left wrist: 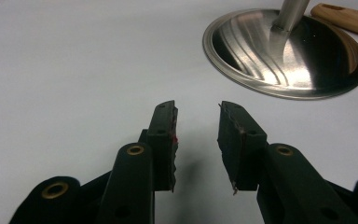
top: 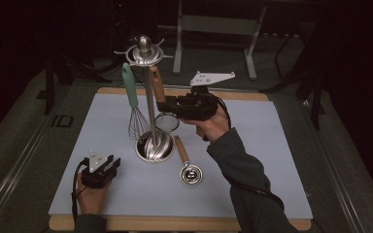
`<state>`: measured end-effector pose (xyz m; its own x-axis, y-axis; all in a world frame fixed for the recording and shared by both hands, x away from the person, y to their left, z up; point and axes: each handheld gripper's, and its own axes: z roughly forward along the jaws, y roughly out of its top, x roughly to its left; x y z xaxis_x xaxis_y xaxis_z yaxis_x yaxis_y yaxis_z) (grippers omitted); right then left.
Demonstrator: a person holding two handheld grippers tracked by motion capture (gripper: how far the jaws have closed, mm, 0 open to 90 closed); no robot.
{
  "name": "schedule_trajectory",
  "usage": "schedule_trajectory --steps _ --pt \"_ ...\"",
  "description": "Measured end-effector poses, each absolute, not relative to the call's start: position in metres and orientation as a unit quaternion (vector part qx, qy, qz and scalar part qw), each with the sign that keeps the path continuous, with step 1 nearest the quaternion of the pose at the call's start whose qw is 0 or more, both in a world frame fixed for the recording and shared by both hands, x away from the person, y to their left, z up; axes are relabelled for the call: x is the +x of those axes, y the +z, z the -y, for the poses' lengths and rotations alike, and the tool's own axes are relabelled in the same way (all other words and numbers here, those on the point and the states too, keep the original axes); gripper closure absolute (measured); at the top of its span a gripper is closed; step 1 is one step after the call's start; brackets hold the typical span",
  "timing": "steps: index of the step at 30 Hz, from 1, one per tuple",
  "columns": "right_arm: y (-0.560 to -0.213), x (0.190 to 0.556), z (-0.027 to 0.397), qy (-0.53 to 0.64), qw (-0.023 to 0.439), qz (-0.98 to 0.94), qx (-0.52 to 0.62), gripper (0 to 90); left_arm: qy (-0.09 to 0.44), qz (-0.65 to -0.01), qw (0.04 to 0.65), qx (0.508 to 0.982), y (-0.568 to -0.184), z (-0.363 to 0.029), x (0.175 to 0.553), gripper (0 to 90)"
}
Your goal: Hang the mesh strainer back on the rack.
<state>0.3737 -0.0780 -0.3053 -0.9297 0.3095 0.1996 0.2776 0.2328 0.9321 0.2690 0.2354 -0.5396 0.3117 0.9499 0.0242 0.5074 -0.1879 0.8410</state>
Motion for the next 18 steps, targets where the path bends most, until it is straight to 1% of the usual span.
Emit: schedule_trajectory --steps 4,8,18 --pt "-0.3062 0.3781 0.0774 0.585 0.014 -0.785 0.205 64.1 0.29 -0.51 0.382 0.714 -0.5396 -0.2354 0.2691 67.0" --pt "-0.3047 0.3779 0.0763 0.573 0.033 -0.789 0.218 62.1 0.29 -0.509 0.381 0.715 -0.5395 -0.2353 0.269 67.0" --pt "-0.3001 0.3706 0.0759 0.561 0.06 -0.798 0.211 58.2 0.29 -0.51 0.382 0.714 -0.5396 -0.2354 0.269 66.8"
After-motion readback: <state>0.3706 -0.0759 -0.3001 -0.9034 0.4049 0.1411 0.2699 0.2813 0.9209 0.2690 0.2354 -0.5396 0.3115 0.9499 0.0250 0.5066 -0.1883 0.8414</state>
